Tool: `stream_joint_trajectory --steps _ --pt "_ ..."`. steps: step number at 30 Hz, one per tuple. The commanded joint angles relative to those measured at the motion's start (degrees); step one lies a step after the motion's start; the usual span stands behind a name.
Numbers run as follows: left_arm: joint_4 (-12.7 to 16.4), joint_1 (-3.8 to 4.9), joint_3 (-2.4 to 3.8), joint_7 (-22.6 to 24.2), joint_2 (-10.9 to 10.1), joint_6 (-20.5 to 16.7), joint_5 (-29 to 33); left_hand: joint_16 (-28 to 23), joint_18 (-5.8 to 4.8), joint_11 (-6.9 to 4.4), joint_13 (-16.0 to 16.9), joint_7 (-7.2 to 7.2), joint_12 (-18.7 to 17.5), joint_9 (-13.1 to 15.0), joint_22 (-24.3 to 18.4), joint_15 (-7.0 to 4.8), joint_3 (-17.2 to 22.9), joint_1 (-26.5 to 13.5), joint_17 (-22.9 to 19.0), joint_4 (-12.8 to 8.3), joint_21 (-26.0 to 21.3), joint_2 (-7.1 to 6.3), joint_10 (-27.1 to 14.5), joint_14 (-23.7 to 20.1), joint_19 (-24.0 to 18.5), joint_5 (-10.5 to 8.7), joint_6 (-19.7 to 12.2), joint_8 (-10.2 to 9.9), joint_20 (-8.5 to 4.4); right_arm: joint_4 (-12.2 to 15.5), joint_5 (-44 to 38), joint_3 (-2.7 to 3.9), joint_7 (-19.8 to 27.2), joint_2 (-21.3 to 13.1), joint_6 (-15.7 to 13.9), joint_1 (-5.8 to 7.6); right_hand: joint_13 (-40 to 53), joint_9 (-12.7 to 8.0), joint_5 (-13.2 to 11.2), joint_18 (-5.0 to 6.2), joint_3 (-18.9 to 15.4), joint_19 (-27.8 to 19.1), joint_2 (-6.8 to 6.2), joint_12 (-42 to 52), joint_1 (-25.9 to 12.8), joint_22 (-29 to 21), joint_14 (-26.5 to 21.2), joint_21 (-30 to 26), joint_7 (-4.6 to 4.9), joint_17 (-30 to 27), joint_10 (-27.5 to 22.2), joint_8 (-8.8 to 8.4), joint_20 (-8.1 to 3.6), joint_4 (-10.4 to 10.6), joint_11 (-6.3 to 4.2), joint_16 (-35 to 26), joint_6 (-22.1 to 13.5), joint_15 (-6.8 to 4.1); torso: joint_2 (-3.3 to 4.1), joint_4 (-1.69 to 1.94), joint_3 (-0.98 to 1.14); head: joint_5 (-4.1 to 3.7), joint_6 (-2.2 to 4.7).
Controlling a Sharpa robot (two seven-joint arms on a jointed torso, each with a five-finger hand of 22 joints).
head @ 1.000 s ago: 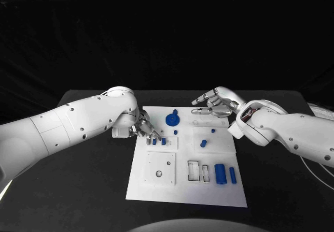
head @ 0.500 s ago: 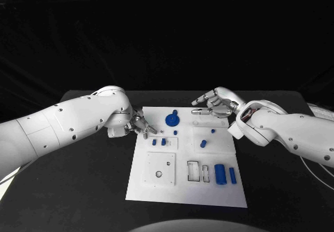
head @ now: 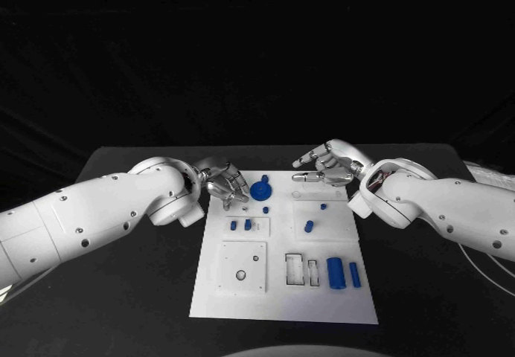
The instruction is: Assemble the parts on the task board
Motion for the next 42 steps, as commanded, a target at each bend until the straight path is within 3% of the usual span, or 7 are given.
stream_joint_trajectory --steps 1,2,5,9,12,23,42 --pt "0.85 -0.95 -0.19 15.45 0.23 -12.05 -11.51 1.36 1.17 0.13 -3.44 -0.46 -2.70 -2.05 -0.57 -0.27 0.24 0.33 -0.31 -0.50 0.27 -0.78 0.94 2.96 2.36 -1.87 1.75 -1.81 0.20 0.00 -0.24 0.00 0.65 0.01 0.20 -0.07 3.42 0.07 0.33 0.46 -0.20 -0.34 0.29 -0.44 0.33 -0.13 3.72 -0.41 -0.22 5.41 -0.63 0.10 0.02 -0.08 0.02 -0.36 -0.26 0.25 -0.03 -0.03 -0.06 -0.17 0.46" --pt "0.85 -1.23 -0.26 15.93 0.40 -12.60 -13.41 7.44 1.12 -0.19 -4.63 -0.72 -3.36 -2.85 -0.55 -0.51 -0.33 -0.58 5.20 -0.03 1.03 -1.22 1.77 7.74 4.46 -3.81 2.59 -2.54 0.25 -0.01 -0.24 0.00 0.66 0.02 0.16 -0.08 3.34 0.07 0.35 0.47 -0.19 -0.36 0.32 -0.59 0.35 -0.20 3.69 -0.45 -0.22 5.31 -0.71 0.11 0.03 -0.09 0.02 -0.43 -0.26 0.25 -0.03 -0.03 -0.06 -0.16 0.49" --pt "0.69 -1.80 -0.39 16.00 0.85 -12.97 -17.61 19.46 1.07 -0.62 -6.55 -1.13 -4.21 -4.22 0.57 -0.84 -1.44 -1.94 17.11 0.96 3.98 -1.51 3.67 15.57 9.05 -5.48 4.31 -3.78 -0.32 0.00 -0.24 0.00 0.69 0.05 0.09 -0.10 3.34 0.07 0.35 0.47 -0.19 -0.36 0.32 -0.59 0.35 -0.20 3.69 -0.45 -0.22 5.31 -0.71 0.11 0.03 -0.09 0.02 -0.43 -0.26 0.25 -0.02 -0.08 0.00 -0.11 0.67" --pt "0.53 -2.25 -0.47 13.91 1.63 -11.03 -23.61 27.41 -1.07 -0.83 -9.35 -1.58 -6.21 -5.99 8.70 -1.39 -2.35 -1.81 25.39 1.18 17.87 -1.59 4.96 19.84 14.74 -5.70 6.40 -5.58 -0.84 -0.02 -0.23 0.00 0.74 0.10 -0.05 -0.13 3.00 0.07 0.40 0.49 -0.13 -0.40 0.45 -1.17 0.45 -0.28 3.68 -0.51 -0.21 5.27 -1.00 0.10 0.03 -0.12 0.02 -0.47 -0.28 0.26 0.03 -0.16 0.04 0.07 0.91" --pt "0.43 -2.39 -0.52 11.73 2.34 -9.22 -27.44 30.46 -2.21 -1.03 -11.26 -1.81 -7.67 -7.11 13.39 -1.74 -2.33 -1.25 28.77 1.09 25.55 -1.34 6.19 21.49 17.12 -5.38 7.77 -6.83 -1.21 0.01 -0.23 0.00 0.74 0.12 -0.15 -0.14 2.53 0.07 0.42 0.49 -0.11 -0.42 0.50 -2.01 0.50 -0.30 3.66 -0.53 -0.21 5.23 -1.40 0.10 0.03 -0.15 0.02 -0.51 -0.29 0.26 0.08 -0.12 0.06 0.11 1.04" --pt "-2.06 -2.60 -0.64 6.41 6.19 -3.08 -33.12 30.74 -2.93 -1.75 -14.66 -2.56 -10.74 -8.90 16.69 -2.43 -1.31 -0.67 28.08 0.95 30.67 -1.17 9.39 22.14 18.80 -5.10 10.03 -9.50 -1.97 -0.04 -0.23 0.00 0.88 0.36 -1.12 -0.16 1.83 0.07 0.44 0.49 -0.10 -0.43 0.58 -3.20 0.52 -0.32 3.67 -0.55 -0.21 5.27 -1.99 0.11 0.04 -0.15 0.02 -0.50 -0.30 0.26 0.08 -0.12 -0.01 0.16 0.93" --pt "-4.42 -2.74 -0.68 2.67 9.03 -0.01 -35.68 29.72 -2.91 -1.64 -16.48 -2.45 -12.82 -9.66 16.66 -2.43 0.23 -0.42 25.73 0.74 30.40 -0.95 10.79 21.98 19.15 -5.08 11.69 -10.92 -2.10 -0.09 -0.22 0.01 1.18 0.59 -3.33 -0.17 0.88 0.08 0.61 0.54 -0.05 -0.54 0.84 -4.77 0.53 -0.58 3.64 -0.72 -0.21 5.14 -2.77 0.13 0.04 -0.12 0.02 -0.62 -0.29 0.26 0.06 -0.05 -0.02 -0.14 0.53"
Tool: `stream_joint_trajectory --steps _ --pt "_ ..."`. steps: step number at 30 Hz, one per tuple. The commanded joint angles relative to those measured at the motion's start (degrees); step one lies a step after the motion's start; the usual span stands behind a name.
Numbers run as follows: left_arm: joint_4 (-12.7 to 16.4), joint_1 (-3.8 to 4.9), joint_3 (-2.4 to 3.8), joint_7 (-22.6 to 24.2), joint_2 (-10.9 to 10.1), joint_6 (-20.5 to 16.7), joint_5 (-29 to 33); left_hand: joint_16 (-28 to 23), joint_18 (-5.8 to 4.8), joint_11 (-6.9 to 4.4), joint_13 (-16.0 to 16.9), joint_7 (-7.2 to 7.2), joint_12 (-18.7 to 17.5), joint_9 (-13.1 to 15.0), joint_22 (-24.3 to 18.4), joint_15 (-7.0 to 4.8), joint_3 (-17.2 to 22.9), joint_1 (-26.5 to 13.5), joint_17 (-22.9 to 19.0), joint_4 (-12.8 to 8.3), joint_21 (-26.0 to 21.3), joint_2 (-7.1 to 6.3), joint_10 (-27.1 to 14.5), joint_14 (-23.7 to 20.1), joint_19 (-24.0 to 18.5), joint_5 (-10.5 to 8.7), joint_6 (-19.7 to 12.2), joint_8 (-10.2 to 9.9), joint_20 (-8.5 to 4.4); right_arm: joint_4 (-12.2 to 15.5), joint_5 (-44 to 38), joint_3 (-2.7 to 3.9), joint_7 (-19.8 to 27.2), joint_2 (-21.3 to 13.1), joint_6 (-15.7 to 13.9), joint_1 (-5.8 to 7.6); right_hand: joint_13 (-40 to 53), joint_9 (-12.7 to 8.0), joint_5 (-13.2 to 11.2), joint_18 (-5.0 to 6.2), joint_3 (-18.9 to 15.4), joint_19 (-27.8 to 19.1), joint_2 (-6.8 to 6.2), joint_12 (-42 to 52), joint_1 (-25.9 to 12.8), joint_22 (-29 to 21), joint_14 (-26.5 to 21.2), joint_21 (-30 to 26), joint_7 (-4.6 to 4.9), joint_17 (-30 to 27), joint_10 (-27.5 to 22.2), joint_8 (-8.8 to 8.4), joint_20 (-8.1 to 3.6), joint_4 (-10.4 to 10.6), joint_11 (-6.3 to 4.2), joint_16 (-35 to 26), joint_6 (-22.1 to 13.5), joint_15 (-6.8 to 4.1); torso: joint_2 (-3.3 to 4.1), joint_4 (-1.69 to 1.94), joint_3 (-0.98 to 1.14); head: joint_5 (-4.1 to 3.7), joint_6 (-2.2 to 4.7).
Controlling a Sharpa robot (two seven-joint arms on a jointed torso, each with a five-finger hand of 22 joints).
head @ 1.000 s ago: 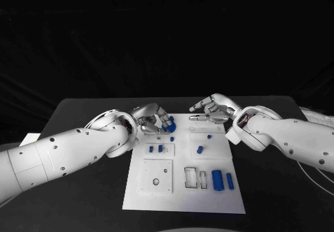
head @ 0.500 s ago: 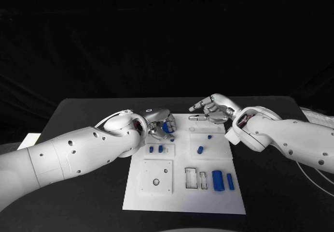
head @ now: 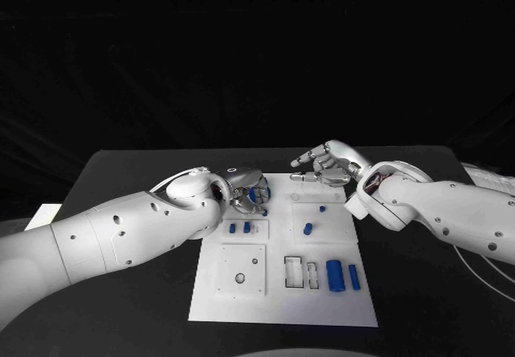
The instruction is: Assemble the parts on the task board
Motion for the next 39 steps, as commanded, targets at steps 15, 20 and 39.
stream_joint_trajectory --steps 15,20,39 --pt "-2.05 -0.56 -0.02 -0.30 1.83 1.97 -1.19 -0.58 -0.47 -0.02 -0.52 -0.06 -0.68 -0.28 -0.96 -0.33 0.65 0.31 -0.92 -0.05 -1.71 -0.16 0.78 2.44 2.60 0.09 0.68 -0.64 -0.48 0.02 -0.22 0.01 0.69 0.17 -1.06 -0.05 0.76 0.07 0.41 0.54 -0.05 -0.54 0.38 -0.42 0.05 -0.09 3.64 -0.14 -0.21 5.12 -0.61 0.13 0.04 -0.11 0.03 -0.18 -0.29 0.26 -0.02 -0.01 0.04 -0.06 -0.24" --pt "-2.46 -0.73 -0.06 -0.09 2.23 2.64 -1.19 -0.56 -0.46 -0.11 -0.70 -0.18 -0.87 -0.35 -0.97 -0.40 0.80 0.28 -1.01 -0.10 -1.74 -0.24 1.11 2.45 2.65 0.08 0.90 -0.79 -0.52 0.03 -0.22 0.01 0.71 0.23 -0.99 -0.05 0.61 0.07 0.43 0.55 -0.05 -0.56 0.41 -0.66 0.04 -0.14 3.62 -0.18 -0.20 5.07 -0.74 0.12 0.04 -0.10 0.03 -0.22 -0.31 0.26 -0.01 -0.04 0.04 -0.07 -0.36" --pt "-3.18 -1.35 -0.16 -0.55 3.11 4.22 -1.15 -0.50 -0.43 -0.39 -1.52 -0.40 -1.85 -0.62 -1.05 -0.67 2.25 0.66 -1.44 -0.55 -1.93 0.28 2.48 2.47 2.77 0.14 2.03 -1.43 -0.74 0.06 -0.15 0.01 0.66 0.31 -0.57 -0.05 0.61 0.07 0.44 0.53 -0.06 -0.53 0.42 -0.63 0.05 -0.05 3.64 -0.14 -0.21 5.13 -0.73 0.12 0.04 -0.10 0.03 -0.19 -0.31 0.26 -0.04 0.01 0.04 -0.29 -0.52"
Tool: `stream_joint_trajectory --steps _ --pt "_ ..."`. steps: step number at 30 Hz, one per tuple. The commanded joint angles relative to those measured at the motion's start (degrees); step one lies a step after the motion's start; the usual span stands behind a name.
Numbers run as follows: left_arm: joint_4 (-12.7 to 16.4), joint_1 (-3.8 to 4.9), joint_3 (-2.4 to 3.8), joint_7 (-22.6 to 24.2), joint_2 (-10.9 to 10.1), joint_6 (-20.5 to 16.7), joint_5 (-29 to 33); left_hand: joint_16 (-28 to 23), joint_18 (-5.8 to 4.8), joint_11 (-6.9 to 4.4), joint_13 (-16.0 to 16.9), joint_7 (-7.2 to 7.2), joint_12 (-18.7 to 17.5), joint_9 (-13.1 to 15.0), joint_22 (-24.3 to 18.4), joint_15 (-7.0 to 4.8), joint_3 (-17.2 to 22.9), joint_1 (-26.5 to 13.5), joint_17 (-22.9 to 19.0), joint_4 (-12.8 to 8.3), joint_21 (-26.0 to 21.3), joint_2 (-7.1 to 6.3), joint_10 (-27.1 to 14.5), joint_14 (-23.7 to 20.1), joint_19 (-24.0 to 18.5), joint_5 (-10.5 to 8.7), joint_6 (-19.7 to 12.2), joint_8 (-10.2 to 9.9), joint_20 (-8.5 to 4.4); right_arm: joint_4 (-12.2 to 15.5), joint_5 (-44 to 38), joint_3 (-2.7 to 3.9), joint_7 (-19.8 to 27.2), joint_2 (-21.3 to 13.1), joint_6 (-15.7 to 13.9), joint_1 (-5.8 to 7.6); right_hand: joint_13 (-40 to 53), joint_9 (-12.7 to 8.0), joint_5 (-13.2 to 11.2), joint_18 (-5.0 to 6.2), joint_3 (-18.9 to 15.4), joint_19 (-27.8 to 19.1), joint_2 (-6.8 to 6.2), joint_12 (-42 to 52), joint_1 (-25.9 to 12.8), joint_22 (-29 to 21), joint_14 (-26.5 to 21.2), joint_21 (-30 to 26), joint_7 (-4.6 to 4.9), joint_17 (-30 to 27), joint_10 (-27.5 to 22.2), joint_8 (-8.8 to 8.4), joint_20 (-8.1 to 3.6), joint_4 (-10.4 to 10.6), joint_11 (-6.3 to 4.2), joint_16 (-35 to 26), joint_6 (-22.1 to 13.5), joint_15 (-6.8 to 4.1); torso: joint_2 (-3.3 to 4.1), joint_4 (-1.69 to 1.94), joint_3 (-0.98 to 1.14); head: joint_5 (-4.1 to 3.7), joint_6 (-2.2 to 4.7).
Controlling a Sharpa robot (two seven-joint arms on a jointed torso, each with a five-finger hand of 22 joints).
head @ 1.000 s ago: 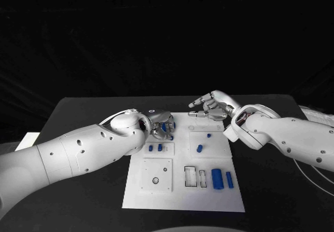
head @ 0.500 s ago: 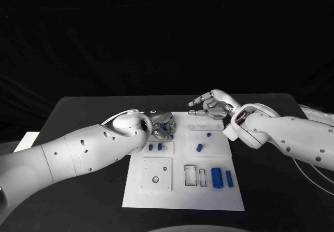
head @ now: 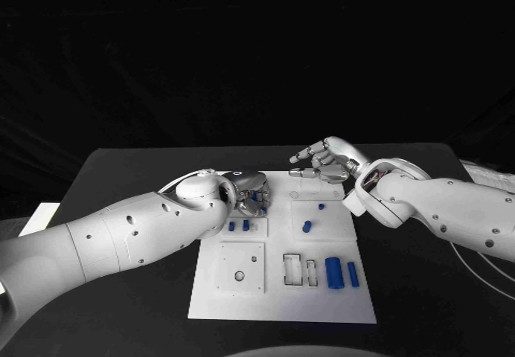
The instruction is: Assemble the parts on the task board
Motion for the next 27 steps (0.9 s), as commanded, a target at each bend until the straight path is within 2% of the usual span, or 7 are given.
stream_joint_trajectory --steps 1,8,13,17,22,27 --pt "-0.04 -0.21 -0.11 -0.19 0.20 1.83 -0.25 -0.08 -0.45 -0.09 -0.25 -0.02 -0.55 -0.14 -0.06 -0.29 0.86 0.75 -0.12 -0.29 -0.17 0.36 0.73 2.47 3.00 0.14 0.70 -0.41 -0.55 0.07 -0.16 0.01 0.51 0.08 0.44 -0.04 0.63 0.07 0.22 0.53 -0.06 -0.33 0.30 -0.18 -0.08 0.04 3.64 -0.14 -0.21 5.15 -0.33 0.12 -0.16 -0.11 0.02 -0.19 -0.31 0.26 -0.03 0.02 0.00 -0.02 -0.03" --pt "-0.11 -0.25 -0.11 -0.99 0.23 2.69 -0.26 0.14 -0.48 -0.29 -0.61 -0.02 -1.10 -0.29 0.07 -0.51 3.27 2.13 -0.17 -1.60 -0.04 1.27 2.16 2.49 3.06 0.07 1.74 -0.83 -0.73 0.07 -0.15 0.01 0.49 0.10 0.59 -0.04 0.63 0.07 0.22 0.53 -0.06 -0.33 0.30 -0.18 -0.08 0.04 3.64 -0.14 -0.21 5.15 -0.33 0.12 -0.16 -0.11 0.02 -0.19 -0.31 0.26 -0.04 0.00 0.01 -0.01 -0.06" --pt "-0.13 -0.27 -0.11 -1.27 0.16 2.23 -0.66 0.43 -0.53 -0.42 -0.62 0.07 -1.38 -0.31 0.29 -0.62 6.15 3.35 -0.08 -3.40 0.19 2.11 3.87 2.53 3.12 -0.08 3.16 -0.99 -0.90 0.08 -0.13 0.01 0.48 0.10 0.66 -0.04 0.63 0.07 0.22 0.53 -0.06 -0.33 0.30 -0.18 -0.08 0.04 3.64 -0.14 -0.21 5.15 -0.33 0.12 -0.16 -0.11 0.02 -0.19 -0.31 0.26 -0.04 0.02 0.02 -0.03 -0.04" --pt "-0.13 -0.28 -0.11 -0.78 0.09 0.66 -0.78 0.53 -0.56 -0.26 -0.69 0.31 -2.24 -0.51 0.27 -0.46 7.95 2.38 -0.30 -4.08 0.01 1.75 4.44 2.49 3.12 0.89 3.58 -1.61 -0.89 0.06 -0.12 0.01 0.48 0.11 0.70 -0.04 0.66 0.08 0.22 0.54 -0.07 -0.33 0.31 -0.09 -0.10 0.03 3.65 -0.15 -0.21 5.17 -0.28 0.13 -0.17 -0.10 0.02 -0.18 -0.30 0.25 -0.05 0.02 0.01 -0.04 -0.03" --pt "0.21 -0.30 -0.07 0.03 -0.16 -1.32 -0.46 0.63 -0.57 -0.12 -0.77 0.57 -3.02 -0.64 0.29 -0.35 8.88 1.60 -0.39 -4.50 -0.05 1.38 4.81 2.47 3.14 0.89 3.82 -2.10 -0.86 0.04 -0.10 0.01 0.51 0.14 0.72 -0.04 0.66 0.08 0.22 0.54 -0.07 -0.33 0.31 -0.09 -0.10 0.03 3.65 -0.15 -0.21 5.17 -0.28 0.13 -0.17 -0.10 0.02 -0.18 -0.30 0.25 -0.03 0.03 0.02 -0.04 0.01" --pt "1.31 -0.31 0.27 0.68 -1.07 -3.08 0.27 0.73 -0.62 0.06 -0.89 0.75 -3.90 -0.78 0.35 -0.23 9.60 0.86 -0.48 -4.85 -0.02 0.99 5.08 2.45 3.15 1.00 3.98 -2.61 -0.80 -0.02 -0.04 0.01 0.55 0.19 0.75 -0.04 0.66 0.08 0.22 0.54 -0.07 -0.33 0.31 -0.09 -0.10 0.03 3.65 -0.15 -0.21 5.17 -0.28 0.13 -0.17 -0.10 0.02 -0.18 -0.30 0.25 -0.09 0.03 0.01 -0.16 0.13"
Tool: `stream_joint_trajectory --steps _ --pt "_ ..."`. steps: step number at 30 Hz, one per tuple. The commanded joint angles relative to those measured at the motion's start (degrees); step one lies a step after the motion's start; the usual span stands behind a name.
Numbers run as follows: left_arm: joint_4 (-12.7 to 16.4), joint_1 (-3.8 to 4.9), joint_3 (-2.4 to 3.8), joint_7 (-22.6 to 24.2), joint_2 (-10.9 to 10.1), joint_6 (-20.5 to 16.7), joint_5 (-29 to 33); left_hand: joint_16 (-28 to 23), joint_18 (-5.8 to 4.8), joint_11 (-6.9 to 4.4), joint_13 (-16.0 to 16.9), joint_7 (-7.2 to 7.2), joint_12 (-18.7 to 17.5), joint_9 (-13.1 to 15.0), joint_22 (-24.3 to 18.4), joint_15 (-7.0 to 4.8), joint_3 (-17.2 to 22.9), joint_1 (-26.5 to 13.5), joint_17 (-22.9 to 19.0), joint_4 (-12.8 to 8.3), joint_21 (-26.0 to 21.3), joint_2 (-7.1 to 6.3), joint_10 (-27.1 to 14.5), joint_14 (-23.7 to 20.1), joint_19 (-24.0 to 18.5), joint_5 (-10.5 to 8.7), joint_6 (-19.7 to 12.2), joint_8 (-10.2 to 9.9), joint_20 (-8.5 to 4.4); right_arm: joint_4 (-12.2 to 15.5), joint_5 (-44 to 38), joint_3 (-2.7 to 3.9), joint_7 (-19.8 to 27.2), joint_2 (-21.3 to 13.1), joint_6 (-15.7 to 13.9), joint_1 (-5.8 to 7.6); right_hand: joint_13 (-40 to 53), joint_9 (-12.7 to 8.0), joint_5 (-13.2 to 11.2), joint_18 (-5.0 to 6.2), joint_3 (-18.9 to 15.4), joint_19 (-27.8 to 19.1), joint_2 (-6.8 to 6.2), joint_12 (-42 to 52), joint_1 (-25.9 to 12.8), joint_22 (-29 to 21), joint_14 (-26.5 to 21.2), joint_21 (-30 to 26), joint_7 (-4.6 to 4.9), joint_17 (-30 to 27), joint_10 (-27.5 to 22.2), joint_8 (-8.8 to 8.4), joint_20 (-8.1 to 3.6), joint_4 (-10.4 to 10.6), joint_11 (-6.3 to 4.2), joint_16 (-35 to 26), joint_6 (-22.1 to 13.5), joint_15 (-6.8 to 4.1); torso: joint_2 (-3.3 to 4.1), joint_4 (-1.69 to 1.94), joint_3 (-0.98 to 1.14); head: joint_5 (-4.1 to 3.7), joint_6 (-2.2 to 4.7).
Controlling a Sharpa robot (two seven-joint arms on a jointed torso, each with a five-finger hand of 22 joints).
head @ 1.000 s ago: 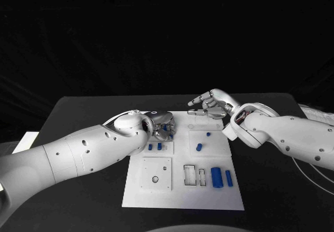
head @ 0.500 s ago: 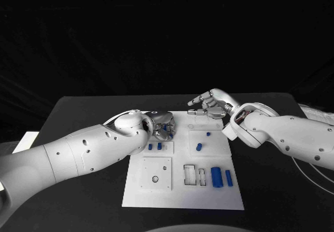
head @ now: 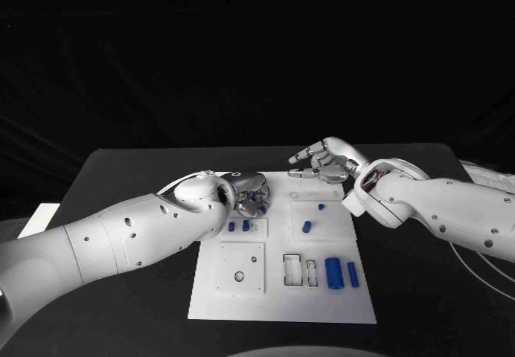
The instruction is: Assemble the parts on the task board
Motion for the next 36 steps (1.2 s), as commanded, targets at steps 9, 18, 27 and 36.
stream_joint_trajectory --steps 9,18,27,36 --pt "4.28 0.10 1.25 0.75 -3.70 -3.86 1.84 0.35 -0.63 0.11 -0.05 0.05 -0.89 -0.11 0.15 0.24 0.89 -1.24 -0.01 -0.15 -0.01 -0.01 0.73 2.45 3.15 0.24 0.62 -0.72 -0.33 -0.14 0.00 0.01 0.55 0.07 0.67 -0.04 0.66 0.08 0.22 0.54 -0.07 -0.33 0.31 -0.10 -0.09 0.03 3.65 -0.15 -0.21 5.18 -0.29 0.13 -0.16 -0.10 0.02 -0.18 -0.30 0.25 -0.25 0.21 0.05 0.09 0.25" --pt "7.23 0.31 1.92 0.01 -7.77 -3.12 3.67 0.41 -0.60 0.11 -0.10 0.03 -1.68 -0.18 0.10 0.25 1.31 -2.16 -0.15 -0.22 -0.18 -0.40 1.20 2.41 3.14 1.04 0.99 -1.10 -0.31 -0.25 0.07 0.01 0.58 -0.01 0.70 -0.04 0.66 0.08 0.22 0.54 -0.07 -0.33 0.31 -0.10 -0.09 0.03 3.65 -0.15 -0.21 5.18 -0.29 0.13 -0.16 -0.10 0.02 -0.18 -0.30 0.25 -0.46 0.45 0.07 0.15 0.32" --pt "7.01 0.14 1.95 -0.45 -9.25 -1.80 4.18 0.40 -0.61 0.11 -0.11 0.03 -1.80 -0.19 0.14 0.25 1.32 -2.33 -0.22 -0.22 -0.12 -0.49 1.30 2.39 3.15 1.08 1.05 -1.17 -0.31 -0.22 0.08 0.01 0.61 -0.06 0.74 -0.05 0.66 0.09 0.23 0.53 -0.10 -0.31 0.33 -0.04 -0.14 0.07 3.66 -0.13 -0.22 5.25 -0.23 0.15 -0.17 -0.07 0.00 -0.15 -0.27 0.25 -0.40 0.41 0.05 0.35 0.30" --pt "6.12 0.07 1.93 -1.29 -9.07 0.50 3.57 0.42 -0.62 0.07 -0.08 -0.01 -2.12 -0.21 0.17 0.25 1.22 -2.85 -0.28 -0.20 -0.11 -0.74 1.62 2.35 3.12 1.05 1.25 -1.34 -0.29 -0.25 0.08 0.01 0.60 -0.02 0.80 -0.06 0.66 0.09 0.23 0.53 -0.10 -0.31 0.33 -0.04 -0.14 0.07 3.66 -0.13 -0.22 5.25 -0.23 0.15 -0.17 -0.07 0.00 -0.15 -0.27 0.25 -0.31 0.31 0.06 0.42 0.23"
